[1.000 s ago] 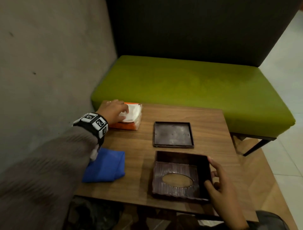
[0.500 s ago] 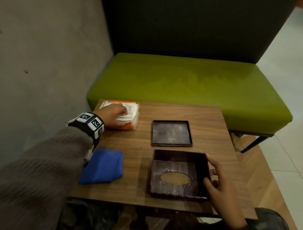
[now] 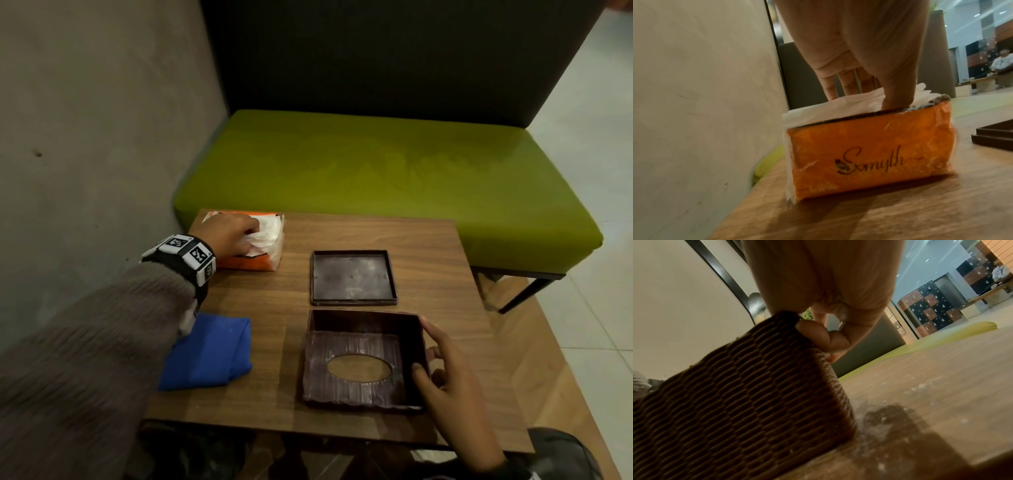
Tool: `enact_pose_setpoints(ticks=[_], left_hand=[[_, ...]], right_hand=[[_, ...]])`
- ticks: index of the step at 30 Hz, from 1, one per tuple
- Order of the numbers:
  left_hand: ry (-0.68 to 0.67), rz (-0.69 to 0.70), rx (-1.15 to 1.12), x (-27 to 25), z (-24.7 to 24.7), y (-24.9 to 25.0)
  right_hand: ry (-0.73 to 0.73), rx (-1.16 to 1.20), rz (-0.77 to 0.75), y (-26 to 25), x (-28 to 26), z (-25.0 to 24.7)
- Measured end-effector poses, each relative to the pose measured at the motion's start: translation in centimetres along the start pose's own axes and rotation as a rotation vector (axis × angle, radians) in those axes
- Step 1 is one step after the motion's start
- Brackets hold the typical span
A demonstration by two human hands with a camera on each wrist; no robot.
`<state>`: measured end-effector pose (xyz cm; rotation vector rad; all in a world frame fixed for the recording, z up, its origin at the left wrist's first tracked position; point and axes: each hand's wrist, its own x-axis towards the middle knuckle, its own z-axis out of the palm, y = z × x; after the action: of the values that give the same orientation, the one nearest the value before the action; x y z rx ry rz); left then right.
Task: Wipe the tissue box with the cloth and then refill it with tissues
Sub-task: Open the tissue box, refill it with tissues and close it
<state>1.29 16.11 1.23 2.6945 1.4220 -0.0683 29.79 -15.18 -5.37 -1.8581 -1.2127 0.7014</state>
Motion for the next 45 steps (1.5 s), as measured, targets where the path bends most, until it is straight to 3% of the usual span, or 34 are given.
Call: enact_pose_setpoints(ticks=[4,11,17,22,25,28,31,34,39,42,45], left_hand=[[0.095,-0.026,-0.043,-0.4,-0.6,0.1],[0.385,-0.044,-0.091,-1.4,-2.0,-0.1],[0.623,-0.282,-0.440,-2.2,-3.6,-0.8],[0.761,-0.366,-0.598,-3.0,-5.9,-2.0],[0.846,-0.428,-0.859,-4.3,-7.8,-2.2],[0.770,-0.380,-1.355,-6.9,-8.9,0.1],[0.534,-0.326,-1.689,-10.2,-8.4,4.2],[0.297,-0.280,-1.841,-13.2,-6.4,8.3],[-0.018,-0.314,-1.965,-17.8,-3.1,15.5],[-0.032,-0.370,-1.993,-19.8,-2.4,18.6],[0.024,-0.462,-2.017,-21.4,-1.5,20.3]], right_hand=[[0.035,-0.020,-0.009,-1.0,-0.3,-0.3],[0.155,0.014,0.048,-2.5,-0.8,-0.6],[0.244,0.021,0.011,-2.8,-1.3,-0.9],[0.261,0.060,0.004,-3.4,-1.6,-1.3],[0.327,0.094,-0.072,-4.5,-1.9,-1.7],[0.327,0.135,-0.186,-7.0,-2.3,-2.1],[0.234,0.287,-0.237,-10.3,-2.9,-2.1],[0.033,0.494,-0.126,-12.9,-3.2,-1.0],[-0.346,0.657,0.171,-14.6,-4.0,0.4],[-0.436,0.743,0.291,-13.5,-5.5,0.5],[-0.295,0.629,0.297,-12.2,-6.6,0.8]])
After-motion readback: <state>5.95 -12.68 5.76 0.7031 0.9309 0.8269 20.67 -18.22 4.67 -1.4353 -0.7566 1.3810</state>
